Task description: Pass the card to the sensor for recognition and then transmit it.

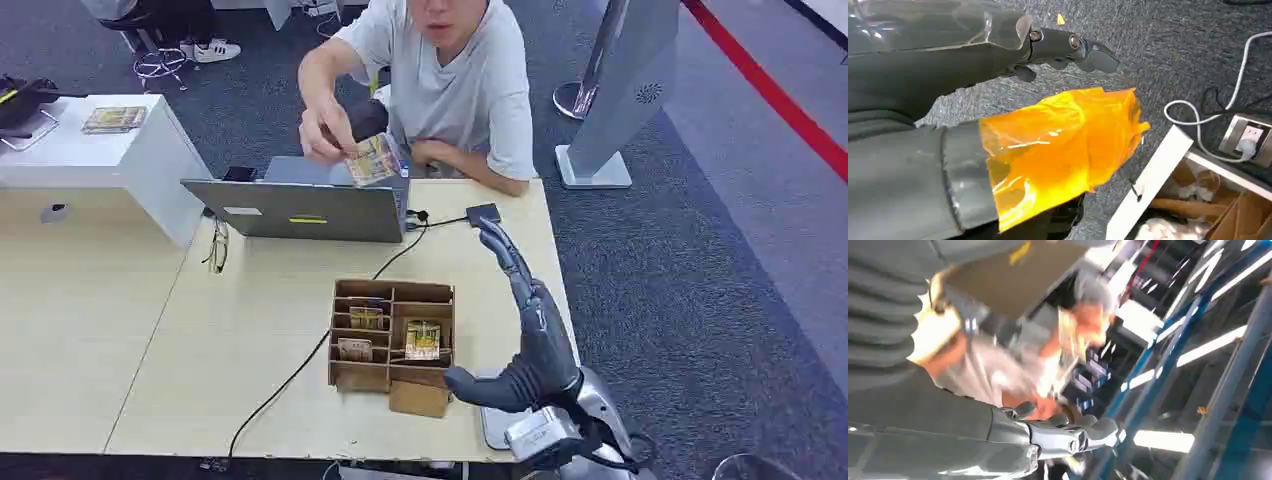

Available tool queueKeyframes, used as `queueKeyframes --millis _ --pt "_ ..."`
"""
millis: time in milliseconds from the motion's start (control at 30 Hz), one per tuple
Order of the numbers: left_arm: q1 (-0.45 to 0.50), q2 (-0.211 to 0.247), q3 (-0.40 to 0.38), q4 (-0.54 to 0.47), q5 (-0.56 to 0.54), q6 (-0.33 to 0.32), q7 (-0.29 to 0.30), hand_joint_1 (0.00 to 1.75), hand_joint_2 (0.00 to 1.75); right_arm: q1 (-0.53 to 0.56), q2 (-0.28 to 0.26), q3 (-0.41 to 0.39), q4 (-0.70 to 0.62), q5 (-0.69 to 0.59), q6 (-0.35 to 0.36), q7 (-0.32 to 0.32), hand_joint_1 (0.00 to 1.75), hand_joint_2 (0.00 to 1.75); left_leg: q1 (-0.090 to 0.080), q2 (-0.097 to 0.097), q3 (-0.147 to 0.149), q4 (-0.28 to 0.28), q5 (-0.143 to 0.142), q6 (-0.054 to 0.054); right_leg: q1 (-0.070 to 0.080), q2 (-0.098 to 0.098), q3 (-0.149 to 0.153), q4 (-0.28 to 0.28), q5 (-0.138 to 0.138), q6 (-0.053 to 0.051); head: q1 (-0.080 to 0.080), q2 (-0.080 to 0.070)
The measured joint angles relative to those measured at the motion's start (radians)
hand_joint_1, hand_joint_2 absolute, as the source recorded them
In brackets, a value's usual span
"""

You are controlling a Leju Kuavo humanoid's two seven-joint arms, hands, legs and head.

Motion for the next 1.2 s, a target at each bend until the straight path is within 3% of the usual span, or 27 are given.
queueKeyframes --millis 500,767,1200 --pt "-0.005 0.008 -0.085 -0.017 -0.005 -0.003 0.029 0.00 0.00 -0.240 0.000 0.044 0.103 0.473 -0.085 0.241 0.00 1.75 0.000 0.000 0.000 0.000 0.001 -0.001 0.000 0.000 0.000 0.000 0.001 0.000 0.000 0.000" --pt "0.000 0.019 -0.114 -0.047 -0.004 -0.006 0.040 0.00 0.00 -0.283 0.000 0.061 0.132 0.511 -0.090 0.267 0.00 1.75 0.000 -0.001 0.000 0.000 0.001 -0.001 0.000 0.000 0.000 0.000 0.001 0.000 0.000 0.000" --pt "0.006 0.023 -0.200 -0.063 -0.010 0.005 0.074 0.00 0.00 -0.337 0.000 0.073 0.211 0.796 -0.087 0.409 0.00 1.75 0.000 -0.001 0.000 0.000 0.001 -0.001 0.000 0.000 0.000 0.000 0.001 0.000 0.000 0.000"
